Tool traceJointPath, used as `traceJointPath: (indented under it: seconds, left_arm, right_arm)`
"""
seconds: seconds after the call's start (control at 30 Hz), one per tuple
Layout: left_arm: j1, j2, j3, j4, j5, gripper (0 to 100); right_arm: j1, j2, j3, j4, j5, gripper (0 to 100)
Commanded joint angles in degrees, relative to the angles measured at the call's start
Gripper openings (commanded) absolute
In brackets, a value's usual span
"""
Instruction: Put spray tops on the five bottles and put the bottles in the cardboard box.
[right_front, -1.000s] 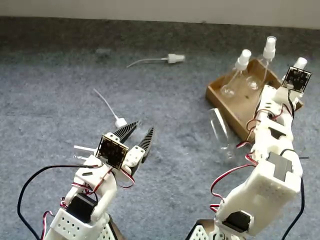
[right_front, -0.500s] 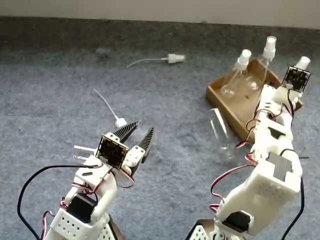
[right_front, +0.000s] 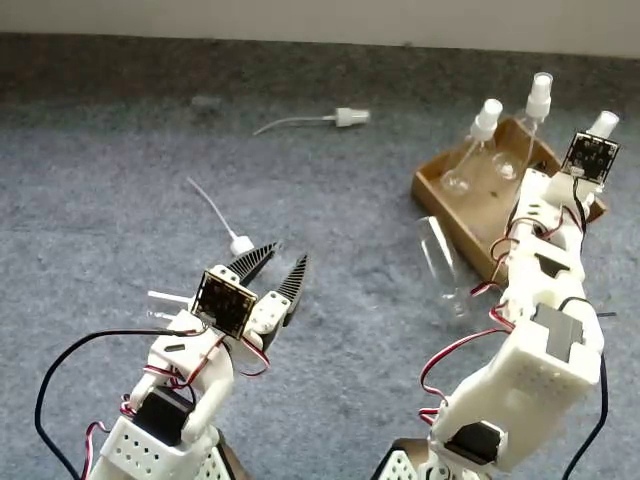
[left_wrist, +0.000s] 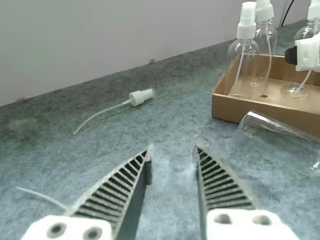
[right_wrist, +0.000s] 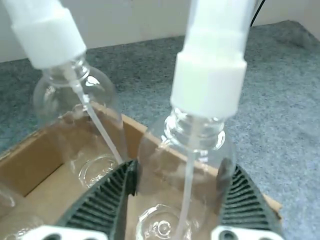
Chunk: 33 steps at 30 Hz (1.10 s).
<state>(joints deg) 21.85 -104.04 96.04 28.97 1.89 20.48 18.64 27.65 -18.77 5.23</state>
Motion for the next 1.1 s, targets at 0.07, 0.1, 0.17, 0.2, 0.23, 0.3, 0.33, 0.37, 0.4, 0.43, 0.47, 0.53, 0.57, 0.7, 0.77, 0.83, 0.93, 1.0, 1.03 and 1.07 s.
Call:
traceJointPath:
  seconds: [0.07,0.1,0.17,0.2,0.23,0.3,0.33,0.37,0.4,0.43,0.47,0.53,0.57,0.7,0.77,0.83,0.93,1.0,1.03,1.07]
  left_arm:
    - [-0.8,-0.7,1.0,0.4,0.3,10]
    - [-0.8,-0.7,1.0,0.4,0.3,10]
    - [-0.8,-0.7,1.0,0.4,0.3,10]
    - [-0.8,-0.7,1.0,0.4,0.3,10]
    - [-0.8,-0.7,1.0,0.4,0.3,10]
    - [-0.8,-0.7,1.0,0.4,0.3,10]
    - [-0.8,-0.7,1.0,0.4,0.3,10]
    - [-0.8,-0.7,1.0,0.4,0.3,10]
    - [-0.8,-0.7,1.0,0.4,0.3,10]
    - [-0.8,-0.7,1.0,0.4,0.3,10]
    - [-0.8,-0.7,1.0,0.4,0.3,10]
    - [-0.8,-0.7,1.0,0.4,0.3,10]
    - [-0.8,-0.7,1.0,0.4,0.3,10]
    - [-0.8,-0.7,1.0,0.4,0.3,10]
    - [-0.8,-0.7,1.0,0.4,0.3,10]
    - [-0.8,-0.7,1.0,0.4,0.3,10]
    - [-0.8,-0.7,1.0,0.4,0.3,10]
    - [-0.8,-0.7,1.0,0.4,0.3,10]
    - [-0.8,-0.7,1.0,0.4,0.3,10]
    - [-0.8,-0.7,1.0,0.4,0.3,10]
  right_arm:
    - [-2.0,-1.1,-1.1,-2.0,-0.3,17.8]
    - [-2.0,-1.1,-1.0,-2.0,-0.3,17.8]
    - [-2.0,-1.1,-0.6,-2.0,-0.3,17.8]
    - [-2.0,-1.1,-0.2,-2.0,-0.3,17.8]
    - [-2.1,-1.1,0.1,-2.0,-0.3,17.8]
    - [-2.2,-1.1,0.6,-2.0,-0.3,17.8]
    - [-2.2,-1.1,0.6,-2.0,-0.3,17.8]
    - [-2.2,-1.1,0.6,-2.0,-0.3,17.7]
    - [-2.2,-1.1,0.6,-2.0,-0.3,17.5]
    - [-2.2,-1.1,0.6,-2.0,-0.3,17.4]
    - [-2.2,-1.1,0.6,-2.0,-0.3,17.4]
    - [-2.0,-1.1,0.4,-2.0,-0.3,17.4]
    - [-1.9,-1.1,0.3,-2.0,-0.3,17.4]
    - [-1.9,-1.1,0.3,-2.0,-0.3,17.4]
    - [-1.9,-1.1,0.4,-2.1,-0.3,17.4]
    - [-1.9,-1.1,0.4,-2.2,-0.3,17.4]
    - [-1.8,-0.9,1.4,-6.5,-0.3,17.4]
    - [-1.8,-0.1,2.7,-10.0,0.7,17.4]
    - [-1.9,0.4,3.3,-12.0,2.3,17.4]
    - [-2.0,1.0,4.0,-13.8,3.7,17.4]
